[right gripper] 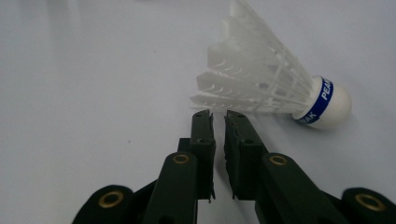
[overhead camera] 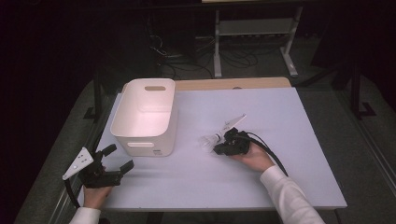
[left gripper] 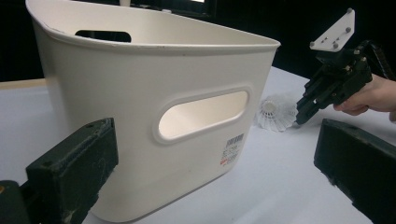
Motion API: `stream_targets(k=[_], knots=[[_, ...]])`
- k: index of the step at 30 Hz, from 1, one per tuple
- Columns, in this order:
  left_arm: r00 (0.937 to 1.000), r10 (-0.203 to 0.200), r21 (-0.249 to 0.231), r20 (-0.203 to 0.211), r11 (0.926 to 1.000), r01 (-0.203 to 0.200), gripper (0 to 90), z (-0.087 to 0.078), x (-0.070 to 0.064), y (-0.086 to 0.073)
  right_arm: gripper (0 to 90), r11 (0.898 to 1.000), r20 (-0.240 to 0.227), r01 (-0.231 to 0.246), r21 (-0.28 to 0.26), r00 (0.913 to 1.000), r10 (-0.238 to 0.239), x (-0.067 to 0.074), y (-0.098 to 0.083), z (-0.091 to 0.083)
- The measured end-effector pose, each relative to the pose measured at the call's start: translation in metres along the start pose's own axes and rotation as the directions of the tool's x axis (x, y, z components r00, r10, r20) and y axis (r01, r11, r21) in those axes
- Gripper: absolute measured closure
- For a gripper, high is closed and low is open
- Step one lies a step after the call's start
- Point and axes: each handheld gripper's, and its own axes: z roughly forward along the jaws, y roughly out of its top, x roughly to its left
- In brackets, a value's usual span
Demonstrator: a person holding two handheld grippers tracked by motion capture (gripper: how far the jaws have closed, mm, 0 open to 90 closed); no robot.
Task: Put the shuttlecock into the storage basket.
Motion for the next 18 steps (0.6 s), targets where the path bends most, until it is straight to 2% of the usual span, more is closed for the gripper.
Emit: stream_targets(k=[6,10,15,17,18], knots=[[0.9999,-0.001,-0.006,-0.014,1.0,0.001,0.0,-0.001,0.001,0.0,83.3,1.0,0.012,0.012,0.001,0.9999,-0.012,0.001,0.007,0.006],[0.9999,0.001,-0.006,-0.015,1.0,-0.001,0.0,-0.001,0.001,0.0,84.3,1.0,0.011,0.001,-0.007,0.9999,-0.001,0.0,0.014,0.007],[0.9999,-0.003,-0.01,-0.013,0.9999,0.003,0.0,-0.002,0.001,0.0,85.0,1.0,0.011,0.009,-0.021,0.9999,-0.009,-0.001,0.022,0.008],[0.9999,-0.003,-0.01,-0.013,0.9999,0.003,0.0,-0.002,0.001,0.0,85.0,0.999,0.03,0.037,-0.018,0.9989,-0.036,-0.003,0.025,0.01],[0.9999,-0.003,-0.01,-0.013,0.9999,0.003,0.0,-0.002,0.001,0.0,85.0,0.999,0.026,0.028,-0.015,0.9993,-0.027,-0.003,0.026,0.011]])
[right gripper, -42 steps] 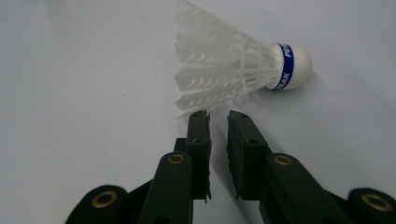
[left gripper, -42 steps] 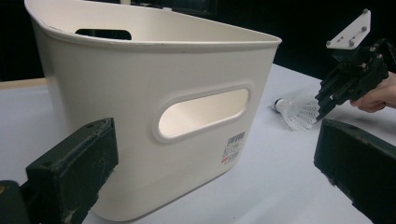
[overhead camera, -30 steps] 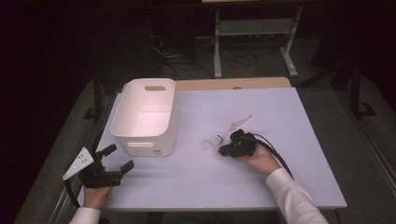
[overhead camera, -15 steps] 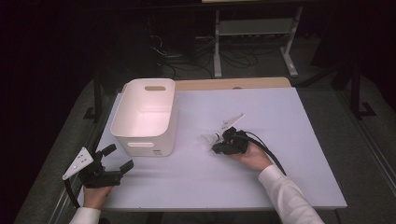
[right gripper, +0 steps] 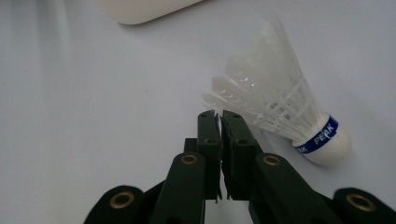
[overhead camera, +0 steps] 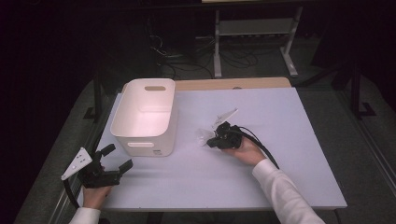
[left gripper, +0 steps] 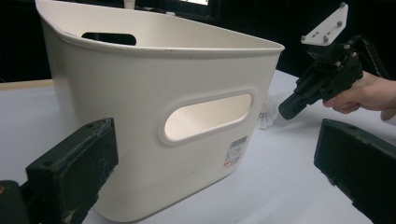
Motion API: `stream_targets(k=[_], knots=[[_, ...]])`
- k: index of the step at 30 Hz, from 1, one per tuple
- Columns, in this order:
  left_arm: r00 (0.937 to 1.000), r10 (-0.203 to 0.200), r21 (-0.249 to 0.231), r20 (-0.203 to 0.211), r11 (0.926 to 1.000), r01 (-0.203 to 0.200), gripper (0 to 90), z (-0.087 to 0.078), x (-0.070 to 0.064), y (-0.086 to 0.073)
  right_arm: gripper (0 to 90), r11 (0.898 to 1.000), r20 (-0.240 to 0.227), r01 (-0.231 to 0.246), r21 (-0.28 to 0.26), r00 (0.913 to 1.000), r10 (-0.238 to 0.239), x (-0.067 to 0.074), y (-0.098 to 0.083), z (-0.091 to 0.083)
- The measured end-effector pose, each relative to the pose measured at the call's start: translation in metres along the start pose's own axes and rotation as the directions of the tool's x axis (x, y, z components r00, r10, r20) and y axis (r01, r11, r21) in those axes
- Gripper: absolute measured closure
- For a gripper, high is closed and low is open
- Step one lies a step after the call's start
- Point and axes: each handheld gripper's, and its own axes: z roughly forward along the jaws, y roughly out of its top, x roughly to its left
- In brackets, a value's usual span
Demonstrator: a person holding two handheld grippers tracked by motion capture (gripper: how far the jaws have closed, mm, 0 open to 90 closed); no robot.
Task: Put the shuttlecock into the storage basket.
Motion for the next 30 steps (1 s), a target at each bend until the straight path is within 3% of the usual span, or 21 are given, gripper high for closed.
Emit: stream_targets(k=[6,17,23,30], knots=[[1.0,0.003,0.004,0.0,1.0,-0.003,0.0,0.0,0.0,0.0,85.9,1.0,0.019,0.025,0.004,0.9995,-0.025,-0.002,0.01,0.003],[1.0,0.001,0.002,0.003,1.0,-0.001,0.0,0.0,0.0,0.0,86.9,1.0,0.049,0.009,-0.014,0.9988,-0.009,-0.011,0.023,0.01],[1.0,-0.002,0.002,0.004,1.0,0.002,0.0,0.001,0.0,0.0,88.1,0.998,0.055,-0.044,-0.041,0.9974,0.046,-0.017,0.026,0.014],[1.0,-0.006,0.002,0.004,1.0,0.006,0.0,0.001,0.0,0.0,88.0,0.996,0.071,-0.065,-0.058,0.9951,0.069,-0.027,0.025,0.012]])
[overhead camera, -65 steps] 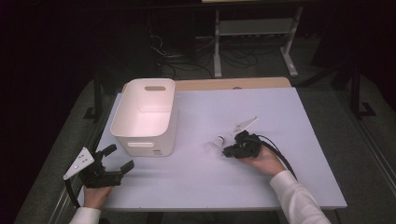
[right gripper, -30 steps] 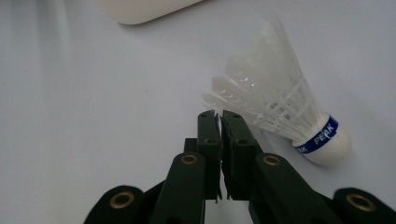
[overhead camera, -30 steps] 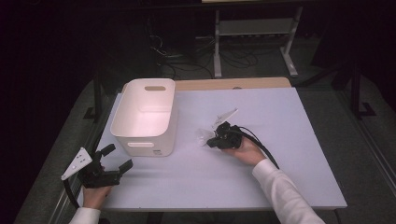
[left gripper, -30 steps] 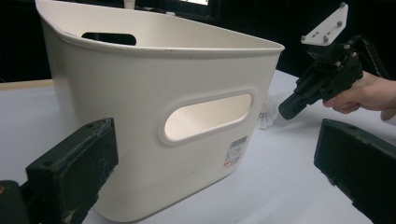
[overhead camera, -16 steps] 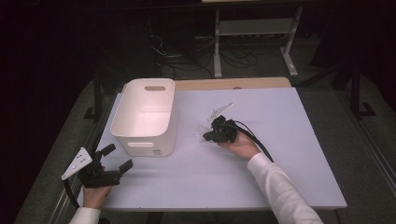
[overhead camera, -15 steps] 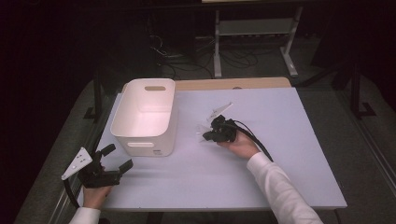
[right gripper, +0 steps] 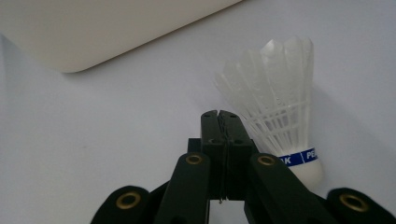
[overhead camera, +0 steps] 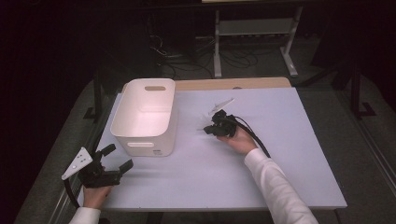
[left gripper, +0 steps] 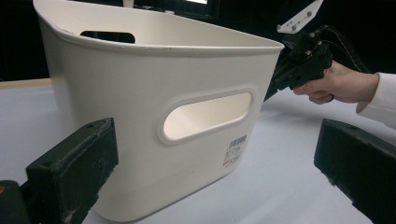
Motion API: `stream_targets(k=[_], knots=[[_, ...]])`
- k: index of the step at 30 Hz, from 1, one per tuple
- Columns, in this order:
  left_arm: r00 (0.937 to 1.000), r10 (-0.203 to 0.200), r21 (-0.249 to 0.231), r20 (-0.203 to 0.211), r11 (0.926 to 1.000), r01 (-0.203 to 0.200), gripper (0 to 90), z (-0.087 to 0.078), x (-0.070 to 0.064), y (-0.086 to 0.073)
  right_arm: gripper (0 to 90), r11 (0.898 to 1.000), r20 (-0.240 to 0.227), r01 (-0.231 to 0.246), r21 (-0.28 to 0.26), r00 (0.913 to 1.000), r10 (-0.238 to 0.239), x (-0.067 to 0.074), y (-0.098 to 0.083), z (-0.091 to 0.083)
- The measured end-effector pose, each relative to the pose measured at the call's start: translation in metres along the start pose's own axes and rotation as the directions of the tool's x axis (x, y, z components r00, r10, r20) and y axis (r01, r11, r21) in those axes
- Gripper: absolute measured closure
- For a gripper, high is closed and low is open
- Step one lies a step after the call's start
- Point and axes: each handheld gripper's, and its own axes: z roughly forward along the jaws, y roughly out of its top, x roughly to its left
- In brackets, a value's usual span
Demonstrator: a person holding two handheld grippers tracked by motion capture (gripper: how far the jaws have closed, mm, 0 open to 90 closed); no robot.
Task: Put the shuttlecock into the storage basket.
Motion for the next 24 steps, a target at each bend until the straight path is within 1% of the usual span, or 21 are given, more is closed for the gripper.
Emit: stream_targets(k=[7,10,12,14,17,18,19,20,22,23,24], knots=[[1.0,-0.002,-0.002,-0.002,1.0,0.002,0.0,0.0,0.0,0.0,87.4,0.999,0.02,-0.029,-0.027,0.9994,0.03,-0.009,-0.001,-0.006],[1.0,-0.004,-0.001,-0.001,1.0,0.004,0.0,0.0,0.0,0.0,85.8,0.999,0.03,-0.025,-0.043,0.9992,0.026,-0.013,0.0,-0.01],[1.0,-0.004,-0.002,0.001,1.0,0.005,0.0,0.0,0.0,0.0,85.8,0.998,0.031,-0.038,-0.052,0.9987,0.04,-0.015,0.0,-0.013],[1.0,-0.004,0.0,0.001,1.0,0.004,0.0,0.0,0.0,0.0,85.8,0.997,0.035,-0.042,-0.066,0.9984,0.044,-0.017,0.001,-0.017],[1.0,-0.002,0.0,0.001,1.0,0.002,0.0,0.001,0.0,0.0,84.9,0.997,0.045,-0.036,-0.074,0.9982,0.04,-0.019,0.002,-0.021],[1.0,-0.003,0.0,0.002,1.0,0.003,0.0,0.001,0.0,0.0,84.2,0.996,0.041,-0.042,-0.075,0.9981,0.045,-0.02,0.003,-0.022],[1.0,-0.003,0.0,0.002,1.0,0.003,0.0,0.001,0.0,0.0,84.2,0.996,0.042,-0.034,-0.078,0.9984,0.037,-0.021,0.003,-0.024],[1.0,-0.004,-0.001,0.002,1.0,0.004,0.0,0.001,0.0,0.0,83.7,0.996,0.043,-0.044,-0.079,0.998,0.047,-0.02,0.004,-0.025],[1.0,-0.004,-0.001,0.002,1.0,0.004,0.0,0.001,0.0,0.0,81.1,0.996,0.044,-0.034,-0.085,0.9983,0.037,-0.022,0.005,-0.027],[1.0,-0.003,0.0,0.002,1.0,0.003,0.0,0.001,0.0,0.0,78.8,0.995,0.04,-0.046,-0.086,0.998,0.049,-0.022,0.007,-0.029],[1.0,-0.004,-0.001,0.002,1.0,0.004,0.0,0.001,0.0,0.0,75.3,0.995,0.043,-0.036,-0.091,0.9983,0.04,-0.023,0.007,-0.03]])
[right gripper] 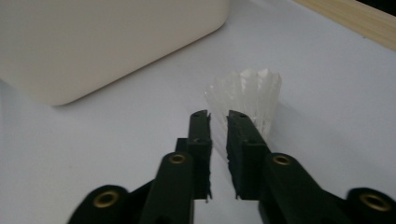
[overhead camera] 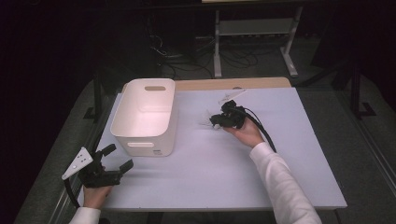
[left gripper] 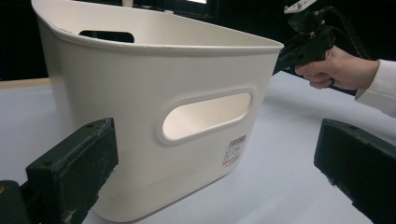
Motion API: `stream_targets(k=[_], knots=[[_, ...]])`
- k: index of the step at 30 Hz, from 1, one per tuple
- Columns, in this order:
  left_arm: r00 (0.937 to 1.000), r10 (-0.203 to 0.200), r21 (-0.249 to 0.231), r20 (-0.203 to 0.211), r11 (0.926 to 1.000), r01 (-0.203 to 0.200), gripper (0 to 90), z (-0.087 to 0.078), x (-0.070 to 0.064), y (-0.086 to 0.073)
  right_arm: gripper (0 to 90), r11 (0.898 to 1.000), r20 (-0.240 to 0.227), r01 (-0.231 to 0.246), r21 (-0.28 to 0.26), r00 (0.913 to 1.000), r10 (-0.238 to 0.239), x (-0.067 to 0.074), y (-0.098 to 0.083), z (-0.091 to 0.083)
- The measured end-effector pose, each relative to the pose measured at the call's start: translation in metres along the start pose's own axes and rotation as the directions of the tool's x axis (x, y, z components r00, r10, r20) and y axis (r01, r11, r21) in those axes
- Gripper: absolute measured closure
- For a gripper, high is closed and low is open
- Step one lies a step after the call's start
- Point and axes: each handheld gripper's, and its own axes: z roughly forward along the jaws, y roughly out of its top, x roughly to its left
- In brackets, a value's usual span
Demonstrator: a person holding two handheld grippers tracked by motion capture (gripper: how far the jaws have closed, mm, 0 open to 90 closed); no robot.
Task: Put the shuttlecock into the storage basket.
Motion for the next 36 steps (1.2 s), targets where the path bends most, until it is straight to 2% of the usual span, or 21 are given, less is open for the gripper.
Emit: stream_targets(k=[2,4,9,14,20,22,36], knots=[[1.0,0.0,0.0,0.0,1.0,0.0,0.0,0.0,0.0,0.0,70.1,1.0,-0.013,-0.009,-0.005,0.9999,0.009,-0.002,0.002,-0.002],[1.0,0.001,0.0,0.0,1.0,-0.001,0.0,0.0,0.0,0.0,63.4,1.0,-0.005,-0.025,-0.008,0.9997,0.025,-0.004,0.003,-0.004],[1.0,0.0,0.0,-0.001,1.0,0.0,0.0,0.0,0.0,0.0,32.6,1.0,0.015,-0.016,-0.023,0.9998,0.016,-0.009,0.005,-0.007],[1.0,0.0,0.0,-0.001,1.0,0.0,0.0,0.0,0.0,0.0,18.0,0.999,0.036,-0.029,-0.021,0.9989,0.03,-0.011,0.007,-0.008],[1.0,0.003,0.003,-0.003,1.0,-0.003,0.0,0.0,0.001,0.0,9.8,0.999,0.064,-0.034,-0.002,0.9974,0.034,-0.016,0.011,-0.005],[1.0,0.001,0.001,-0.002,1.0,-0.001,0.0,0.0,0.001,0.0,6.2,0.998,0.078,-0.057,0.02,0.9954,0.055,-0.018,0.013,-0.003],[1.0,0.001,0.0,0.001,1.0,-0.001,0.0,0.0,0.001,0.0,4.8,0.998,0.106,-0.065,0.025,0.9924,0.062,-0.024,0.016,0.001]])
